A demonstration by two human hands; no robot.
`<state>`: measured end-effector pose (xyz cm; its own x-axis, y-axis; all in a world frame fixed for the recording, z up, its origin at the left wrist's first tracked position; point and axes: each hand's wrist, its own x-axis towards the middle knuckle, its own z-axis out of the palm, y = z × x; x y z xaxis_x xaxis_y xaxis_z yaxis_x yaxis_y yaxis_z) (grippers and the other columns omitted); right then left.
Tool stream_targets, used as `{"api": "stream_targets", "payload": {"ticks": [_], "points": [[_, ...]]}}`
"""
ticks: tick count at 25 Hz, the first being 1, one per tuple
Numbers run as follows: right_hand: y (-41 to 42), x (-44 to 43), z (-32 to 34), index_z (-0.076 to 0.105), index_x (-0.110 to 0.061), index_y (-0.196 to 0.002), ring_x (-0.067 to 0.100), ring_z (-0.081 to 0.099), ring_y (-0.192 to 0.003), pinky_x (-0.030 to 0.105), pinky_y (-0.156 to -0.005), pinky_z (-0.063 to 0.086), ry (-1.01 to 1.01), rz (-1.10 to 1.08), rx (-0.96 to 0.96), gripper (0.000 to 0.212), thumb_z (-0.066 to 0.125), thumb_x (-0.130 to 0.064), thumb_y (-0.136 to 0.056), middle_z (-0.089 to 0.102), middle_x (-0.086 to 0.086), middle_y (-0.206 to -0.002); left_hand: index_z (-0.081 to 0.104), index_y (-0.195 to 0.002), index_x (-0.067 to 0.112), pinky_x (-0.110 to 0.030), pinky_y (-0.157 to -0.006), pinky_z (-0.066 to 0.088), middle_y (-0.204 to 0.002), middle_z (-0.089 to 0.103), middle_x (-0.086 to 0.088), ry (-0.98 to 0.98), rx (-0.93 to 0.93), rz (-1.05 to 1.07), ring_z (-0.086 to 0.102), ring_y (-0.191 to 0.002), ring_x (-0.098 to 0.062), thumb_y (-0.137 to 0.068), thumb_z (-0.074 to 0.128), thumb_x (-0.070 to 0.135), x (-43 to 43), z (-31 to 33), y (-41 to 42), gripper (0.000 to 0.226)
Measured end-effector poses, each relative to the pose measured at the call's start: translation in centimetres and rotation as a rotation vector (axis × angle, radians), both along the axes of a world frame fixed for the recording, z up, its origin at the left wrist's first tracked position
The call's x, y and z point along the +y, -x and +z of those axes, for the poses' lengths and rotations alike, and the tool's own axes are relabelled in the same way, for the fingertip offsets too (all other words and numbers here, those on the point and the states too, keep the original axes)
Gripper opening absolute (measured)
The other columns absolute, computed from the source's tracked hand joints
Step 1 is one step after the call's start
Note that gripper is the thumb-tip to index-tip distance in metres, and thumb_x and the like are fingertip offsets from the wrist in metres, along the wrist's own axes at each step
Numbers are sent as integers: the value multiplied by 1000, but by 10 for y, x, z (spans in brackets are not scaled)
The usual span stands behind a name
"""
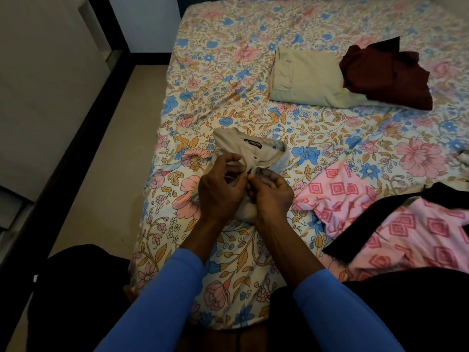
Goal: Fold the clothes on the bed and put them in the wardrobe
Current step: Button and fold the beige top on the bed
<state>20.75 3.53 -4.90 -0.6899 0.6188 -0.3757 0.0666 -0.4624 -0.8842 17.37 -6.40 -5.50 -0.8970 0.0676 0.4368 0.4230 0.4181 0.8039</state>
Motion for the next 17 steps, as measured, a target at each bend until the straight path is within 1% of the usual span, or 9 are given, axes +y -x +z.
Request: {"api": "stream_targets", "payload": {"ticks": [3,5,7,9,12,15,17], "points": [[0,-1,-4,75,-10,-102,18,76,-78,28,-67,61,-47,0,-15,22,82,-3,-83,79,7,-87,66,-117,22,-26,-76,61,-94,76,12,-35,-55,6,72,-89,4,-84,81,19,2,-2,1,37],[-2,-4,-7,75,-17,-96,20,77,-84,37,-75,64,-91,7,-41,19,82,-6,-83,79,3,-86,67,-117,21,-28,-76,62,-91,77,11,-68,-101,-15,73,-87,2,-85,79,18,5,-3,0,34],[-2,-5,-6,74,-21,-92,21,77,-85,42,-79,64,-113,27,-54,19,81,-6,-83,79,1,-85,67,-118,18,-24,-79,61,-94,77,10,-61,-84,-12,72,-89,2,-88,78,17,7,-2,-6,32],[-2,-5,-5,73,-18,-93,20,76,-82,38,-76,64,-81,24,-24,21,78,0,-84,78,3,-84,67,-117,16,-19,-77,58,-98,76,8,-45,-46,61,72,-90,1,-89,78,18,9,-2,-10,30],[-1,-4,-2,73,-14,-95,17,75,-76,31,-69,62,-33,31,-2,23,76,5,-84,77,2,-81,66,-111,19,-24,-74,60,-96,75,9,-125,-79,236,72,-89,0,-88,81,20,15,-2,-11,28],[-2,2,-4,74,-15,-97,16,76,-79,27,-68,61,-4,50,-13,23,79,2,-83,78,1,-84,68,-109,18,-31,-76,62,-98,75,9,-117,-90,195,72,-90,-2,-87,80,19,19,-3,-14,26],[-2,4,-4,75,-13,-99,18,77,-81,28,-67,61,27,57,-15,22,81,0,-82,79,2,-85,68,-109,17,-35,-77,62,-98,75,10,-110,-110,163,72,-91,-3,-86,80,20,17,-3,-14,26]]}}
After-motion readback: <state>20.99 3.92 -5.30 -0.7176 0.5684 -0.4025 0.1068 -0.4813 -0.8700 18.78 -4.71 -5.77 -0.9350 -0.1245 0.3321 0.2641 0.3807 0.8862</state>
